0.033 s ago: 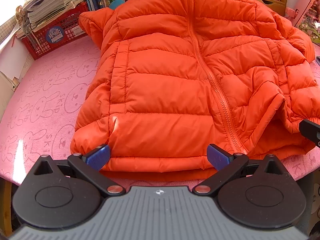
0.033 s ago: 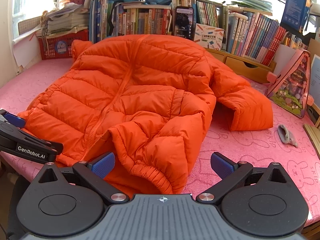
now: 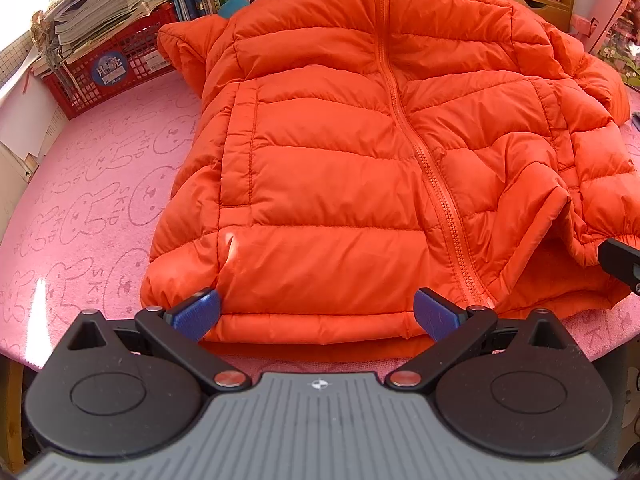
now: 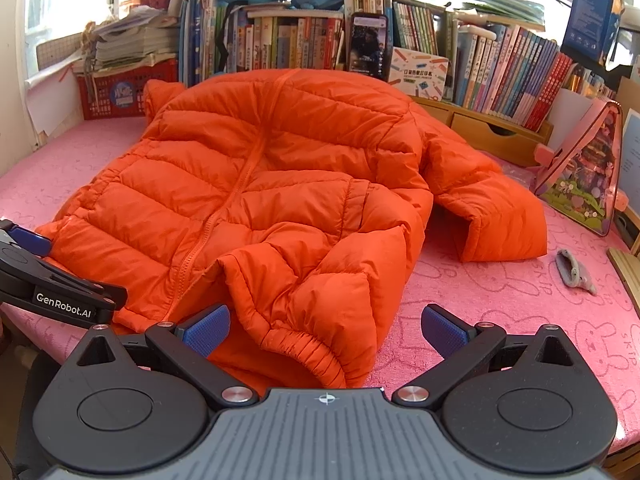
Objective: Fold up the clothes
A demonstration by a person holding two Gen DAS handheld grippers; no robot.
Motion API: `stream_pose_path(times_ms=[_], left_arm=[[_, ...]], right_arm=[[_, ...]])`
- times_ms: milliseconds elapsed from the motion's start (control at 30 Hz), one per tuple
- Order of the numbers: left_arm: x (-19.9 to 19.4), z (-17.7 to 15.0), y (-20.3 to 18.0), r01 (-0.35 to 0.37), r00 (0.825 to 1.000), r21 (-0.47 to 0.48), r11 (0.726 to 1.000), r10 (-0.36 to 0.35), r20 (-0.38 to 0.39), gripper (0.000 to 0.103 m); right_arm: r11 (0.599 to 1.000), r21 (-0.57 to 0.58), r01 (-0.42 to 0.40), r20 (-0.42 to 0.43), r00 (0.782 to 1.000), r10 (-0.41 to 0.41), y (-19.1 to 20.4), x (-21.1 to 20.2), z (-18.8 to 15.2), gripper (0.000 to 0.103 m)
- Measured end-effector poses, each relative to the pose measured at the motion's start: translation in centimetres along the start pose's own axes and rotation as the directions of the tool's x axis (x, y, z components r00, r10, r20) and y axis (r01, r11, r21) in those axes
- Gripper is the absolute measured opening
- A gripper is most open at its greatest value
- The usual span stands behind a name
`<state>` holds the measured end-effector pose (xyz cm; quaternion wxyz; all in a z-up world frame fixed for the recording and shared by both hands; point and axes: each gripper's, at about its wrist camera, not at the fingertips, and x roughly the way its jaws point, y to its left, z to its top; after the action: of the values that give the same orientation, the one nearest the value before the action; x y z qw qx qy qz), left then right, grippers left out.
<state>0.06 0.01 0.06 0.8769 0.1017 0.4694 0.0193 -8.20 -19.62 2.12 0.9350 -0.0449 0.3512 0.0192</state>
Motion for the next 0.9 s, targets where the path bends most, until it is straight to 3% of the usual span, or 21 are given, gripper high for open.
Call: stream_pose_path(times_ms=[900], left_arm=[[0.9,-0.1,-0.2,0.014,1.0,0.009,1.0,-0.014,-0.017,0.103]], right_arm=[[0.999,-0.036,-0.004,-0.025,1.0,0.003,0.9,0.6,-0.2,0.103]])
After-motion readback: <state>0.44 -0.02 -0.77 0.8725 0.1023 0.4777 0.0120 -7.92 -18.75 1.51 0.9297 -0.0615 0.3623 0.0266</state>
